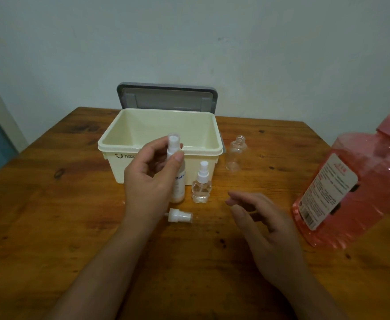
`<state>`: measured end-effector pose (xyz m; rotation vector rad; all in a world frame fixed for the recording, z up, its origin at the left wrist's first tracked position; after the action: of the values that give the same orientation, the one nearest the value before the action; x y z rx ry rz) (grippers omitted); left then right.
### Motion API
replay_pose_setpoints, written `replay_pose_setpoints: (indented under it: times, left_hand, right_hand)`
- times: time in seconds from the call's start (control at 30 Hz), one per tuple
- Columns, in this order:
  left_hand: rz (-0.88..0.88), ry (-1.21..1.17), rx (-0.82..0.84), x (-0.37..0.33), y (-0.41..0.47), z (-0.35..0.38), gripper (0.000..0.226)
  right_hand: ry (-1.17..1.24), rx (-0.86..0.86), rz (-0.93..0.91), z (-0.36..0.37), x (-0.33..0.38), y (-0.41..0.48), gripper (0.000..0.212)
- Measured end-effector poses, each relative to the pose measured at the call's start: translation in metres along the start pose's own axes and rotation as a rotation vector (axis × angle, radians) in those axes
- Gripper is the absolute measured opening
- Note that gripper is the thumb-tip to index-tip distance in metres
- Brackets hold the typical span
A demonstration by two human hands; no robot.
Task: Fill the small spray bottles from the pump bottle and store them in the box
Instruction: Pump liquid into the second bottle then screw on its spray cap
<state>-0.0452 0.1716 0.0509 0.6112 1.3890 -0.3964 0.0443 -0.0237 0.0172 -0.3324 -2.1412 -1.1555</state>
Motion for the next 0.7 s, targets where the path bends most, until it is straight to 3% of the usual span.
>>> replay_pose_setpoints:
  times: [0.7]
  left_hand:
    - [0.002,0.159,-0.033,0.0092,0.0016,0.0021,0.029]
  right_hand:
    - [0.029,-0.014,0.006,0.0003,0.0021,-0.0013,0.038]
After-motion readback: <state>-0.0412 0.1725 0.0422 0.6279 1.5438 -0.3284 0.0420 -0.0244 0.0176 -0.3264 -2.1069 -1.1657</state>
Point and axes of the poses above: each hand's wrist, its own y-axis towards the middle knuckle, its own z-axis out of the palm, x = y × z, the point moved 9 cm from there along y, towards the middle knuckle, and after that the axes turned 15 degrees about -z, right-handed, at the moved point
